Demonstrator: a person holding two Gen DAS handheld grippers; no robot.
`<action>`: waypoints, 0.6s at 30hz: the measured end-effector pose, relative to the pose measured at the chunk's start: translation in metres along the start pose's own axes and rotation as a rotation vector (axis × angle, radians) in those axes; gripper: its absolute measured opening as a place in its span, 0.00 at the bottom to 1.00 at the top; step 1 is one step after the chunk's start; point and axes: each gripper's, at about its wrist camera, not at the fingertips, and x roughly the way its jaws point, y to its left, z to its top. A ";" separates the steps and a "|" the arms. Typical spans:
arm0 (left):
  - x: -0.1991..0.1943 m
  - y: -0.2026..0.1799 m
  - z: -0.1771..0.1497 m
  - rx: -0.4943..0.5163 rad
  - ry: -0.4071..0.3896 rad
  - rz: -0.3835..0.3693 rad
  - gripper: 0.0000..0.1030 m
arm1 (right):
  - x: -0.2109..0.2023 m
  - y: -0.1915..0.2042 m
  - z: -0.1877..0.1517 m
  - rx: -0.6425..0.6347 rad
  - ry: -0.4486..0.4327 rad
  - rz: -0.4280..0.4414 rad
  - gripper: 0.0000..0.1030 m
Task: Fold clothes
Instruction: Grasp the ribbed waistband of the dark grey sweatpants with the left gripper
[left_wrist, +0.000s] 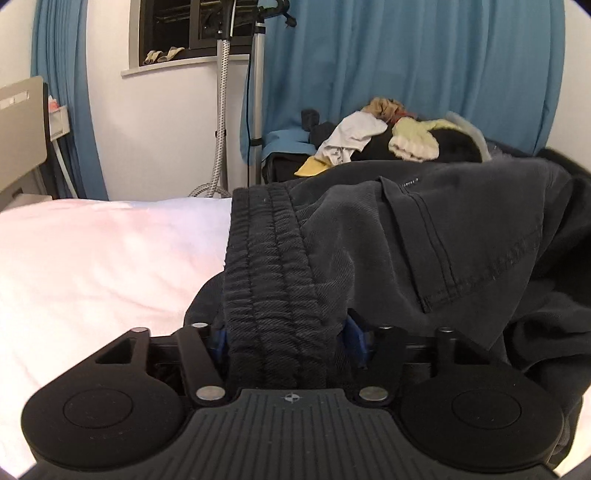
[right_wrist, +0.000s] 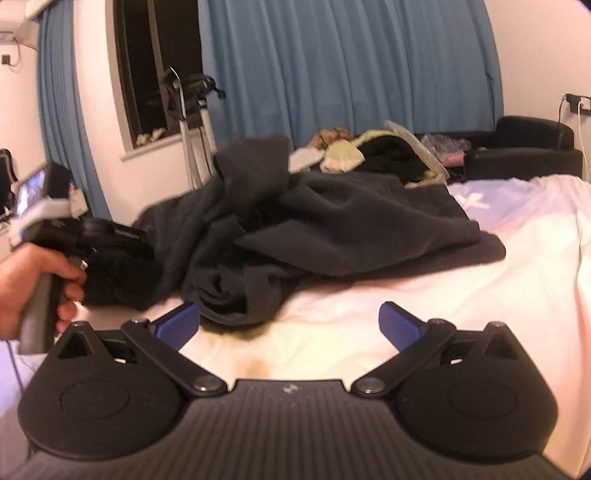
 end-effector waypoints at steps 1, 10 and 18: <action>0.002 -0.001 0.002 0.002 0.011 0.000 0.50 | 0.002 -0.002 0.000 0.004 0.007 -0.005 1.00; -0.078 0.001 0.017 -0.017 -0.107 -0.046 0.29 | -0.010 -0.006 0.005 -0.011 -0.067 -0.060 1.00; -0.206 0.036 -0.009 -0.154 -0.230 -0.096 0.24 | -0.038 -0.002 0.015 -0.043 -0.136 -0.093 1.00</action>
